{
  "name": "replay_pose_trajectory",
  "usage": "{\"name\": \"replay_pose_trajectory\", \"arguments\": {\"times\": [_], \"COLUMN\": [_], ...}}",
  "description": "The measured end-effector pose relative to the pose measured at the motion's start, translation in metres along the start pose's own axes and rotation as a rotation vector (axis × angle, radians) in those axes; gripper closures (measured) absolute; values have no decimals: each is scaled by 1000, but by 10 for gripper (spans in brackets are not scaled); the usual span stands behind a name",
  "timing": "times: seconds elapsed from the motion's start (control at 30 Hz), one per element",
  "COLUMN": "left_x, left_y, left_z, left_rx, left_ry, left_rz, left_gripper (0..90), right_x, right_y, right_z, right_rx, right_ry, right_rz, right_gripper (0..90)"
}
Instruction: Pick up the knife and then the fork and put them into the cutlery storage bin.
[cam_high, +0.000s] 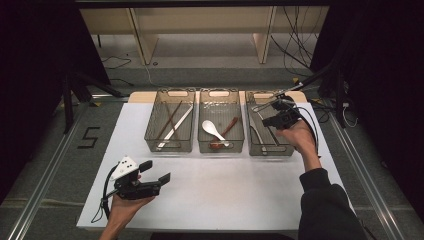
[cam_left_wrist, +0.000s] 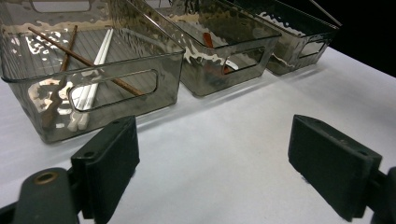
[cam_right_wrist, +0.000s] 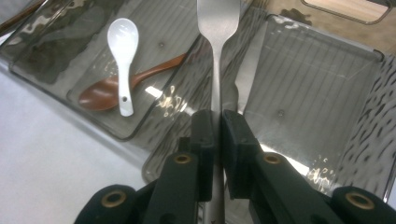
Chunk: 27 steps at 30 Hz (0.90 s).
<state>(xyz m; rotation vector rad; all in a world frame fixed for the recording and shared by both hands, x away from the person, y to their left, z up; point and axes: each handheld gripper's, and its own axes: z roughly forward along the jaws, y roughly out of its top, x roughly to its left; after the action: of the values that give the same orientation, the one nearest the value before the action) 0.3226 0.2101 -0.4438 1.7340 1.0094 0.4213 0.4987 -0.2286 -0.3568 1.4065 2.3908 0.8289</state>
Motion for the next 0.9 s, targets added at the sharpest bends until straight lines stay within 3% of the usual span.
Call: {"name": "replay_pose_trajectory", "arguments": {"times": [0.4,0.9], "left_x": [0,0], "left_y": [0,0], "left_z": [0,0], "left_rx": [0,-6], "left_ry": [-1,1], "left_rz": [-1,-4], "left_gripper": [160,159], "right_x": [-13,-20], "right_y": [2,4], "right_z": [9,18], "right_rx": [12,23], "right_ry": [-26,-53], "right_rz": [57,84], "right_gripper": [842,842]}}
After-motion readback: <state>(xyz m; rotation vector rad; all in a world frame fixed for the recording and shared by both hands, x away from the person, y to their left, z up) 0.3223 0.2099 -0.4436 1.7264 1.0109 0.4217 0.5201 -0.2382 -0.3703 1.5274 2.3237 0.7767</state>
